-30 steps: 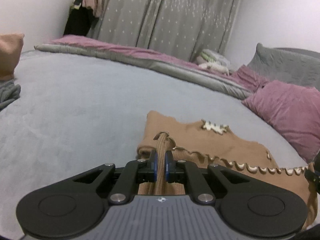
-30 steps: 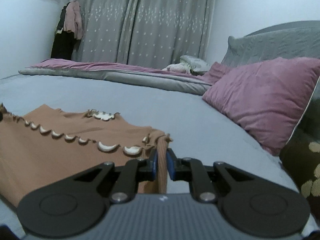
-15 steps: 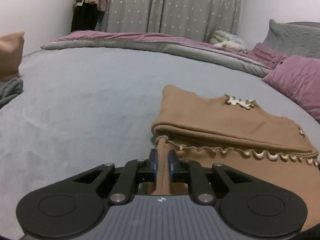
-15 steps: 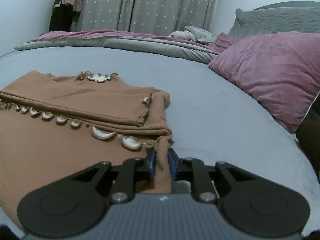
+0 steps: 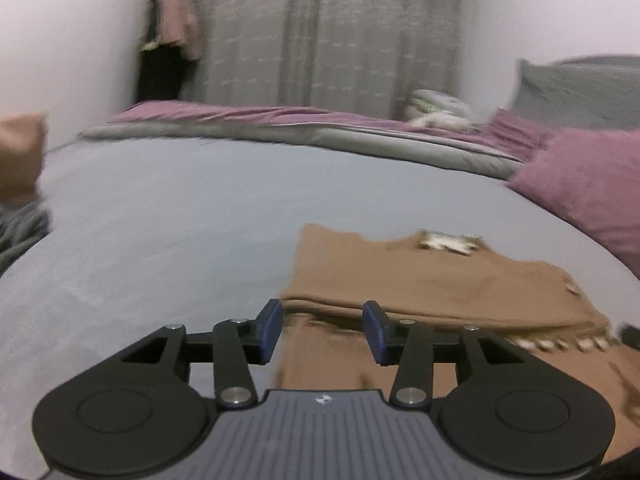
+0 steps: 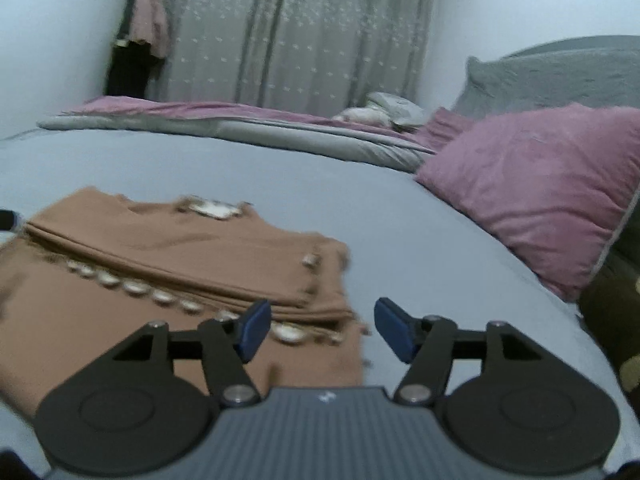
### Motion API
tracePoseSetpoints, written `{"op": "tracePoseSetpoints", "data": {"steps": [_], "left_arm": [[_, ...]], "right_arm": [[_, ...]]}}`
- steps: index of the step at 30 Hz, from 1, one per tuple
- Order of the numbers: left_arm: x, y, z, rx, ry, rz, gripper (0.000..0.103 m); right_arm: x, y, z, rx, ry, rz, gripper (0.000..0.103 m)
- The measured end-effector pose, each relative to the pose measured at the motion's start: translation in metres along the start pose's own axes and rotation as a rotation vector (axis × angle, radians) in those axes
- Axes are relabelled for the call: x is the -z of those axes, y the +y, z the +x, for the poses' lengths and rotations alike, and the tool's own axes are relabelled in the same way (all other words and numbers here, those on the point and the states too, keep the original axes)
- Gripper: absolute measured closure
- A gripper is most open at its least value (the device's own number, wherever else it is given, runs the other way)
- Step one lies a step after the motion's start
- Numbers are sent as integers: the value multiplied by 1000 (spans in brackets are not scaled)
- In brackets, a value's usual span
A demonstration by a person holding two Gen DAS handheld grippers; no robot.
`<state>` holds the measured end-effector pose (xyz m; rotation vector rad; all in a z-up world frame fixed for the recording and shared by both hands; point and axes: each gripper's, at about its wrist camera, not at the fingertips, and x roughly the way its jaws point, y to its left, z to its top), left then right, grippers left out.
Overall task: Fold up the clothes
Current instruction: 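Lift both open grippers away from the folded sweater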
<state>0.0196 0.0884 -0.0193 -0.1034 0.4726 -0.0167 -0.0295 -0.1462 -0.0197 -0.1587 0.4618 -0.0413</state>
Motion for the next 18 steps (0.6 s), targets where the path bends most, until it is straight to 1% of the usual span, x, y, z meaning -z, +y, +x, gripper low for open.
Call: {"op": "tracePoseSetpoints", "data": {"steps": [2, 6, 9, 12, 15, 17, 18], "left_arm": [[3, -11, 0, 69, 25, 40, 57], [11, -31, 1, 213, 91, 112, 57], [18, -45, 1, 280, 138, 155, 57], [27, -54, 1, 308, 180, 209, 56], [35, -55, -4, 314, 180, 281, 52], [37, -50, -10, 323, 184, 295, 51], [38, -48, -12, 326, 185, 298, 51]], "right_arm": [[-3, 9, -3, -58, 5, -10, 39], [-3, 26, -5, -182, 53, -8, 38], [0, 33, -6, -256, 87, -10, 38], [7, 40, -6, -287, 111, -62, 37], [16, 40, -7, -290, 118, -126, 35], [20, 33, -9, -298, 117, -128, 30], [22, 30, -11, -303, 119, -124, 30]]}}
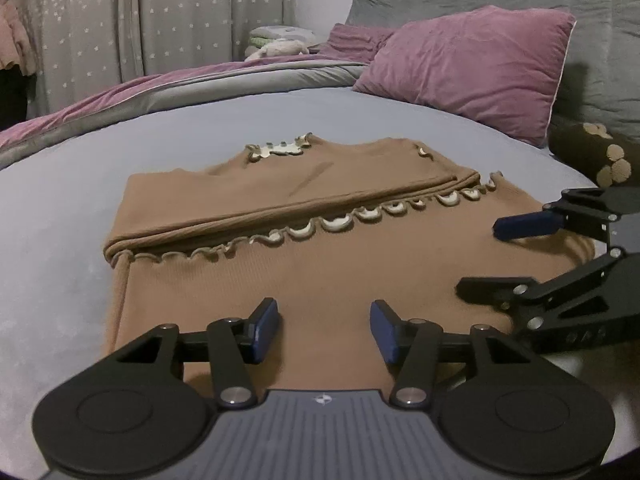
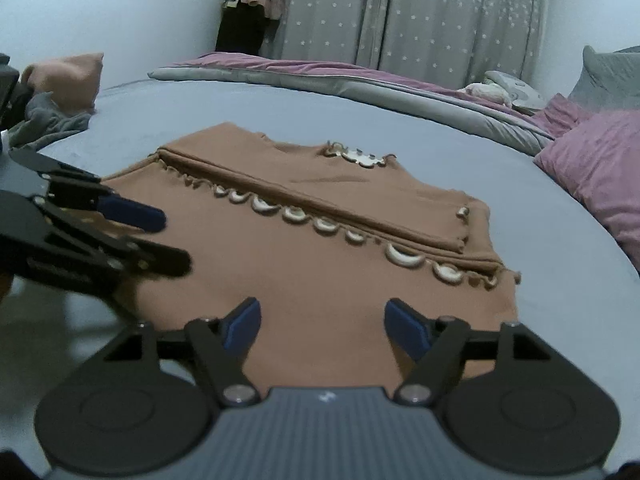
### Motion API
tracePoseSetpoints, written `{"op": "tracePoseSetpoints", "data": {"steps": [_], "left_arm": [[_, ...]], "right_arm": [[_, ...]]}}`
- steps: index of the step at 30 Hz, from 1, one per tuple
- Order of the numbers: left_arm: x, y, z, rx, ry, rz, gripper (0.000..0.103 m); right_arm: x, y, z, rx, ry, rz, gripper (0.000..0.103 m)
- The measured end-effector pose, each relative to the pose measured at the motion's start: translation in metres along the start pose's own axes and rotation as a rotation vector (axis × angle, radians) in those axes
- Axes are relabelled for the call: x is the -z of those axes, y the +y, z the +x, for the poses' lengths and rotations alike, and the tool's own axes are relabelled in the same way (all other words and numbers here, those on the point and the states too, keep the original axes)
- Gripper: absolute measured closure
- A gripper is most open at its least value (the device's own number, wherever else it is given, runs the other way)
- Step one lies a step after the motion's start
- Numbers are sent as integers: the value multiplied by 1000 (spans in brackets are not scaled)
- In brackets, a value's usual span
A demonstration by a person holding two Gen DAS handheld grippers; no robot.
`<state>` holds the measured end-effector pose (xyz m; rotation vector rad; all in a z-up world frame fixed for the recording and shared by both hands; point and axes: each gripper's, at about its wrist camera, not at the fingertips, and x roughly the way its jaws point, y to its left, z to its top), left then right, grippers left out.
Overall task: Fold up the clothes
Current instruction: 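Lift both open grippers away from the folded sweater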
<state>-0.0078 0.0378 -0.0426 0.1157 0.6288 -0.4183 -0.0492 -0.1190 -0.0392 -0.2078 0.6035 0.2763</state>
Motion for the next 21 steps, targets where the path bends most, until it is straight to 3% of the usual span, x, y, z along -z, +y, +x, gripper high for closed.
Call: {"op": "tracePoseSetpoints", "data": {"steps": [14, 21], "left_arm": [[12, 39, -15, -18, 2, -17, 50], [17, 56, -24, -37, 3, -32, 50]], "right_arm": [[21, -40, -26, -50, 24, 54, 27], [25, -44, -35, -70, 26, 23, 27]]}}
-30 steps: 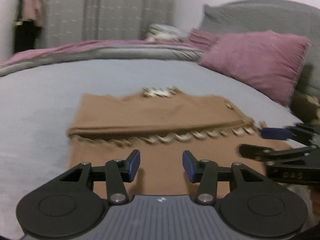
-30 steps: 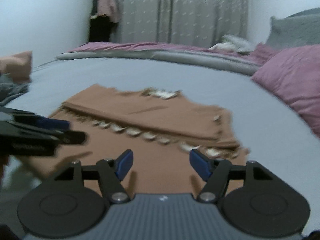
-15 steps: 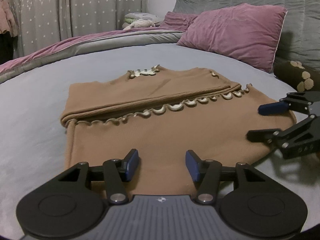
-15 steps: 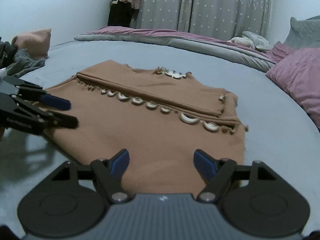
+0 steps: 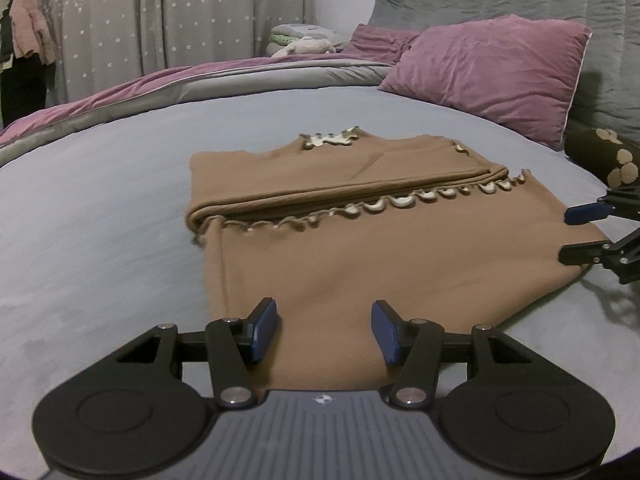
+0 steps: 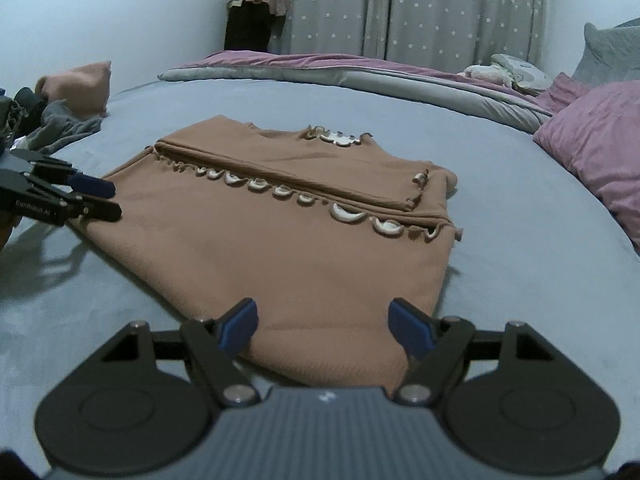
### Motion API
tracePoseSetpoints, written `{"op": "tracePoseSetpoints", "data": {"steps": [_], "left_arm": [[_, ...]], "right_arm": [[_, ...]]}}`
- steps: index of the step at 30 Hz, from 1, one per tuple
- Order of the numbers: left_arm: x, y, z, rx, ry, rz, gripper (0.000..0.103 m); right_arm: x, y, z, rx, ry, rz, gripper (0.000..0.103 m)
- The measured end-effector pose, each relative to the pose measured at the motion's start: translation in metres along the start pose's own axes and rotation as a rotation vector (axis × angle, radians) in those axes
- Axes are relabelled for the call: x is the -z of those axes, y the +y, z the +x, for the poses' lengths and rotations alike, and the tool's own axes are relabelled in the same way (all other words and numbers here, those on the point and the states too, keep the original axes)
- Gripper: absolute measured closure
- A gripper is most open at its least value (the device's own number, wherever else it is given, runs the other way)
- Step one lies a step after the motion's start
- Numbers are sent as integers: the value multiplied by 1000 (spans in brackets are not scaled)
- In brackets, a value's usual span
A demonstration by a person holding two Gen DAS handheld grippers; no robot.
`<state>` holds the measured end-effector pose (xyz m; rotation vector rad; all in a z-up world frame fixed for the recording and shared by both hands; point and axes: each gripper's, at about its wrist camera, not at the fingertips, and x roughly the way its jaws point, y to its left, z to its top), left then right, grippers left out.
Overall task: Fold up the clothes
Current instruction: 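Lift both open grippers away from the folded sweater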
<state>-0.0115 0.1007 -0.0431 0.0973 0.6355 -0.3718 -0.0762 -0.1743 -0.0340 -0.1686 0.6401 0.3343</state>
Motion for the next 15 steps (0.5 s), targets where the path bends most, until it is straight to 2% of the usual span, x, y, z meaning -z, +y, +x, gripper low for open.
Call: {"op": "tracePoseSetpoints", "data": {"steps": [9, 15], "left_arm": [[0, 4, -9, -19, 19, 12, 50], [-3, 8, -18, -14, 41, -35, 50]], "right_arm": [[-2, 2, -7, 6, 30, -18, 27], [-4, -3, -13, 22, 64, 21, 21]]}}
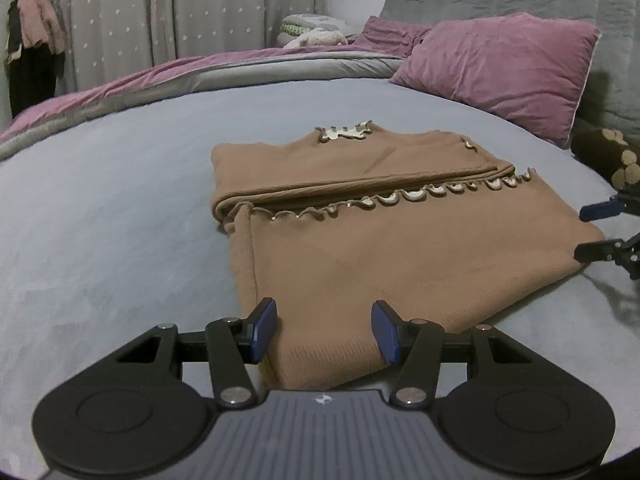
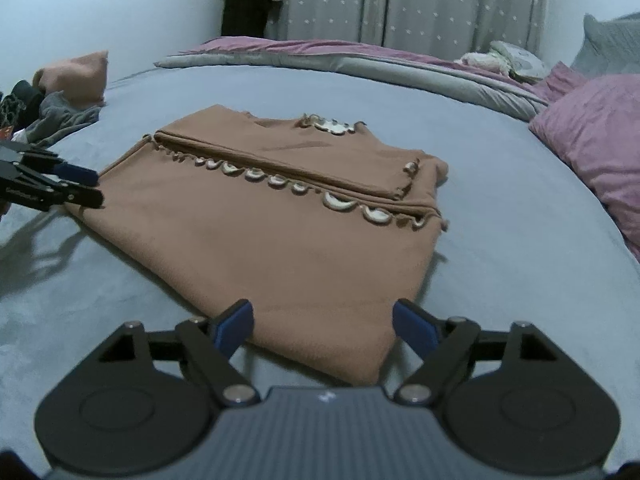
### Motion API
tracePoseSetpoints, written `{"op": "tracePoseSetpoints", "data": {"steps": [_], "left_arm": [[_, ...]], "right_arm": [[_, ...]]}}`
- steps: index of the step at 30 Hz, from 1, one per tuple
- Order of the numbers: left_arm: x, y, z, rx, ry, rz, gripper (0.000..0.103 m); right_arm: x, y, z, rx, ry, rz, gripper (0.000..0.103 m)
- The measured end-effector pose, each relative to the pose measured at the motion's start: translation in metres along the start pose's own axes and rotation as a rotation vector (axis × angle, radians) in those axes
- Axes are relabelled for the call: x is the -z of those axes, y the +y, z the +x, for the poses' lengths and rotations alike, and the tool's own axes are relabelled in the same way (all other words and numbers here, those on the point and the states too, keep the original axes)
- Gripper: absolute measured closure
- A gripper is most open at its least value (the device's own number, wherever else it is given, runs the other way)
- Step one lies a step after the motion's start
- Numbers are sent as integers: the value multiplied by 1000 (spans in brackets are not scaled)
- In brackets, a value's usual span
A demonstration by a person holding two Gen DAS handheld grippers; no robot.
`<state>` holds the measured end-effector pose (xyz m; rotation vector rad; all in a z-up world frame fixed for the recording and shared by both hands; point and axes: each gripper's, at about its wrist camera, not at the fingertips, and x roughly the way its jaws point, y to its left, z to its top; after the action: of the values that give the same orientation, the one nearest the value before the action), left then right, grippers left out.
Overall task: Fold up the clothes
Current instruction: 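Lift both open grippers away from the folded sweater, then grasp the folded sweater edge with both grippers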
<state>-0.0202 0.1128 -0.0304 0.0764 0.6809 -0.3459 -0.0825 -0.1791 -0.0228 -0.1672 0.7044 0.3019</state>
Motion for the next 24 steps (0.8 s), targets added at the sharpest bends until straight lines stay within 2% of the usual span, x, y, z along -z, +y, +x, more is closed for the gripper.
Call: {"op": "tracePoseSetpoints", "data": {"steps": [6, 11, 14, 18, 24], "left_arm": [[-3, 15, -14, 0, 25, -116, 50], [-1, 40, -22, -4, 65, -301, 50], [3, 60, -26, 46, 75, -472, 50], [13, 82, -26, 146, 90, -687, 50], [32, 97, -19, 222, 172, -886, 53]], "right_arm": [[-4, -17, -5, 7, 60, 136, 18], [-1, -46, -7, -31, 110, 374, 17], [7, -68, -10, -79, 122, 559, 17], [18, -87, -14, -155, 126, 742, 17], [38, -94, -20, -312, 166, 960, 17]]}}
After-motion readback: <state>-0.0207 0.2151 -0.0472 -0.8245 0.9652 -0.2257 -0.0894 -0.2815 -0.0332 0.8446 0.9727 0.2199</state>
